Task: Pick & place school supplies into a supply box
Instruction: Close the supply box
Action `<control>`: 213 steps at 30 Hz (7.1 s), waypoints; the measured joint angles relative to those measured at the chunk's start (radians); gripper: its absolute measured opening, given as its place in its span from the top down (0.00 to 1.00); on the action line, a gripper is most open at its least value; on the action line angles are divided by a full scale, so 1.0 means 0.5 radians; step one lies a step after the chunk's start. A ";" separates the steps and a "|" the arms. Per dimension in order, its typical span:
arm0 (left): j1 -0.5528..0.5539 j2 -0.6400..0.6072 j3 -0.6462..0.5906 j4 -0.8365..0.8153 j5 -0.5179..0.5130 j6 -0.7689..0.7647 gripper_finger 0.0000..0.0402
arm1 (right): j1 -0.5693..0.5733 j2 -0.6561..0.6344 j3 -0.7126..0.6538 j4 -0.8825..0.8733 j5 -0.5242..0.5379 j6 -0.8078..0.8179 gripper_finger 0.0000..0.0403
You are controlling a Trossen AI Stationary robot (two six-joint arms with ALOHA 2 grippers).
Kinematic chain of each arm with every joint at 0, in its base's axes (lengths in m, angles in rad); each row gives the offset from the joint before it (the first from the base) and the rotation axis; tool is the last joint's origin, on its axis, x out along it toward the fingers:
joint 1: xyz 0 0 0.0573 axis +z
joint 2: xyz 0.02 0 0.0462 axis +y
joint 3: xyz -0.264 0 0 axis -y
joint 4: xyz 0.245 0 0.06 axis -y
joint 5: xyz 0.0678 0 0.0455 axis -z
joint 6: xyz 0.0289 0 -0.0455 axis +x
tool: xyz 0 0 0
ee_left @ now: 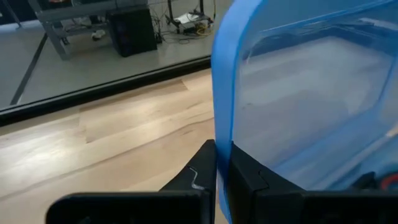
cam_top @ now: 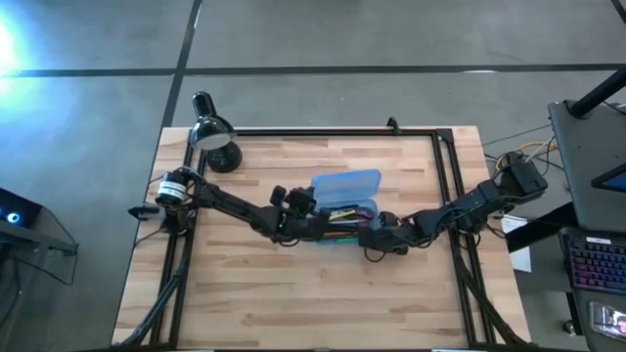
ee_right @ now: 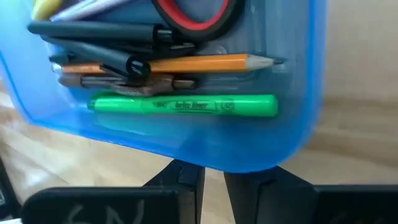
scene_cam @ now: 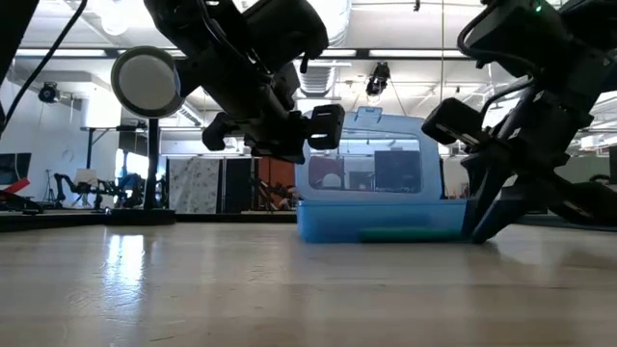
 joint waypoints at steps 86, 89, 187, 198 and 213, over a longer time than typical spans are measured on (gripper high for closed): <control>1.030 0.016 -0.658 1.634 1.419 -0.747 0.91 | -0.240 -0.084 -0.073 -0.033 0.148 -0.327 0.88; 1.027 0.028 -0.555 1.418 1.482 -0.747 0.93 | -0.240 -0.128 -0.073 -0.093 0.171 -0.334 0.88; 1.434 0.373 0.550 -0.425 2.721 0.340 0.94 | -0.711 -0.159 0.036 -0.176 -0.126 -1.370 0.88; 1.449 0.330 0.542 -0.375 2.891 0.318 0.94 | -0.711 -0.123 0.036 -0.200 -0.124 -1.395 0.88; 1.518 0.312 0.880 -0.716 2.504 0.600 0.94 | -0.718 -0.124 0.034 -0.203 -0.117 -1.399 0.88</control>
